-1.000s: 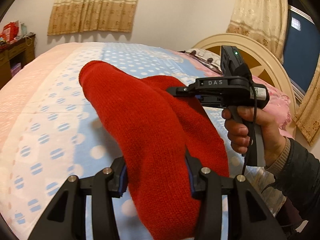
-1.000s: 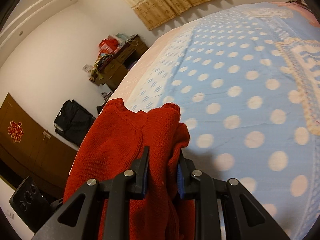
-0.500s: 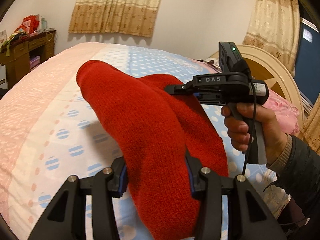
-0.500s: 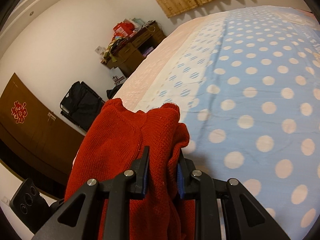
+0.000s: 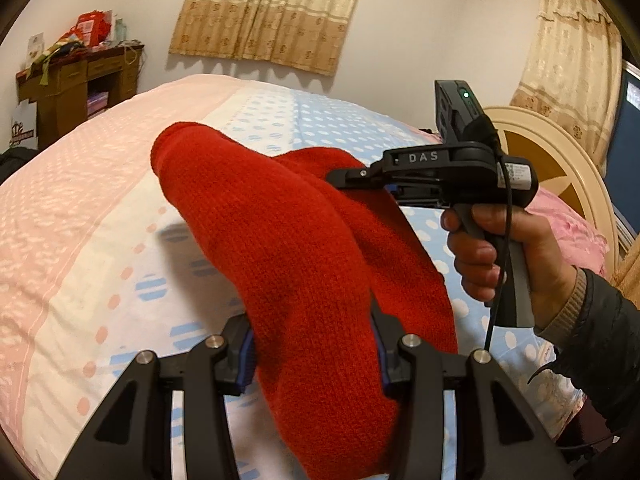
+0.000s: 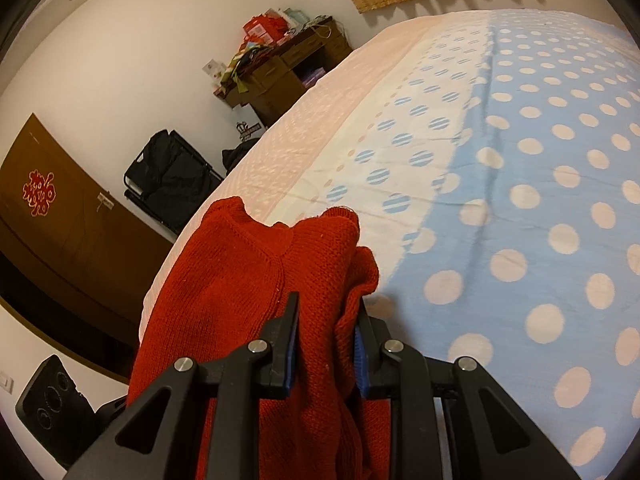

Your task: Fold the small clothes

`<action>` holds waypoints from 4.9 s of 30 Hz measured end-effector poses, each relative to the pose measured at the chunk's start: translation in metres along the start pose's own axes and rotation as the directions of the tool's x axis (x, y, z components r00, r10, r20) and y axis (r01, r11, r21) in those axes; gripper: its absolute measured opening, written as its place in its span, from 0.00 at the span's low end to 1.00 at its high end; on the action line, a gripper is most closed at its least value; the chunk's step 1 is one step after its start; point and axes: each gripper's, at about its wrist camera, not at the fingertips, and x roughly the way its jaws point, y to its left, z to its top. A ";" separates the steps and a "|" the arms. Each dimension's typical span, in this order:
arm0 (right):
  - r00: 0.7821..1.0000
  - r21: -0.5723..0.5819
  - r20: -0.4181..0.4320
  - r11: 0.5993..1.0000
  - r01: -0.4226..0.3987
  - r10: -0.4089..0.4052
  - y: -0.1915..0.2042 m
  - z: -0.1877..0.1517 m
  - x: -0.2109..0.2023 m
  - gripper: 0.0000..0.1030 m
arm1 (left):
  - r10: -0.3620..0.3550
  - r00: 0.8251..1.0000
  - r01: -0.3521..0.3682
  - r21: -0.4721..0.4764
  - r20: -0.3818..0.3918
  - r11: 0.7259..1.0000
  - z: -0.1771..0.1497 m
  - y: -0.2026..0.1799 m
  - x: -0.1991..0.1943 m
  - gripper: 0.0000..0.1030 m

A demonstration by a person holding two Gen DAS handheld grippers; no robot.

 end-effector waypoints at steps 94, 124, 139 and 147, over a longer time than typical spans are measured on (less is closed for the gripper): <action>0.856 -0.251 0.440 0.879 0.406 -0.270 0.124 -0.194 -0.195 0.61 | 0.354 0.920 -0.368 0.054 0.169 0.928 -0.047 -0.044 -0.128 1.00; 0.858 -0.249 0.426 0.875 0.415 -0.286 0.122 -0.202 -0.191 0.61 | 0.358 0.919 -0.371 0.057 0.166 0.927 -0.050 -0.044 -0.124 1.00; 0.850 -0.252 0.451 0.874 0.415 -0.274 0.128 -0.207 -0.195 0.61 | 0.377 0.906 -0.397 0.084 0.192 0.914 -0.047 -0.045 -0.129 1.00; 0.849 -0.255 0.453 0.873 0.417 -0.273 0.130 -0.207 -0.196 0.61 | 0.391 0.890 -0.418 0.079 0.233 0.905 -0.043 -0.046 -0.135 1.00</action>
